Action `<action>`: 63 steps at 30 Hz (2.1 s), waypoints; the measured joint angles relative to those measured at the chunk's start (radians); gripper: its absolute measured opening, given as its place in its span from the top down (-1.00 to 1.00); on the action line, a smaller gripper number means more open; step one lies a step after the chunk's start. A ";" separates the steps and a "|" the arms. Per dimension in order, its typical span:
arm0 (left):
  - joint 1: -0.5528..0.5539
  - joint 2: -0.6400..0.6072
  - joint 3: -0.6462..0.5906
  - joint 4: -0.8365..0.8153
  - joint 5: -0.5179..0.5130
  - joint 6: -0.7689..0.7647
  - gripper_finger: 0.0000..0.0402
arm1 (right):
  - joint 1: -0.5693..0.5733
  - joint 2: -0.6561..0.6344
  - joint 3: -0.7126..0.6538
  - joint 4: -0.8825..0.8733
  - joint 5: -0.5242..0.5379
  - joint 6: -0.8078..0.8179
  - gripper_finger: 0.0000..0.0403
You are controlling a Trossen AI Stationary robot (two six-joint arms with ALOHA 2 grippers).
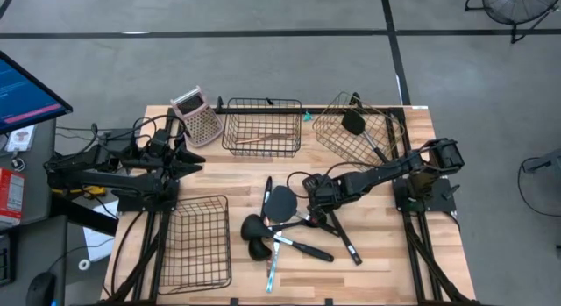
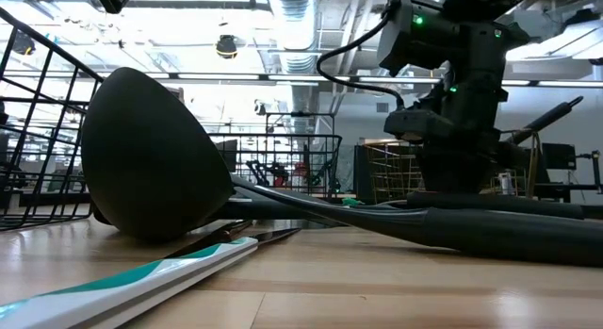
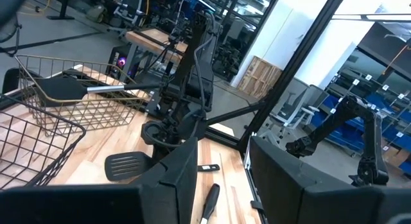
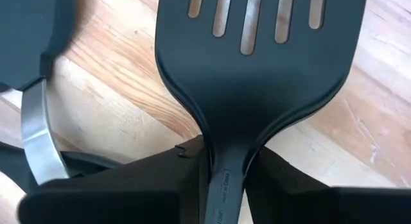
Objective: Pick & Place Kitchen Items
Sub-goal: Put the black spatula into the bottom black wire basket
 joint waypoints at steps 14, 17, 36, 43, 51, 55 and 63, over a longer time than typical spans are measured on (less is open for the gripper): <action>0.000 0.000 0.000 0.000 0.000 0.001 0.37 | 0.010 0.000 0.074 -0.033 -0.058 -0.009 0.68; 0.000 0.000 0.000 0.000 -0.001 0.001 0.37 | 0.009 0.000 0.113 -0.068 -0.057 -0.035 0.68; 0.000 0.000 0.000 0.000 0.000 0.007 0.37 | 0.008 -0.001 0.316 -0.257 -0.049 -0.119 0.68; 0.000 0.000 0.000 0.000 0.000 0.027 0.37 | 0.003 -0.079 0.343 -0.247 -0.032 -0.150 0.68; 0.000 0.000 0.000 0.000 0.000 0.027 0.37 | -0.027 -0.227 0.344 -0.254 0.027 -0.178 0.68; 0.000 0.000 0.000 0.000 0.000 0.026 0.37 | -0.047 -0.280 0.344 -0.255 0.052 -0.218 0.68; 0.000 0.000 0.000 0.001 -0.005 0.024 0.37 | -0.081 -0.351 0.344 -0.251 0.053 -0.337 0.68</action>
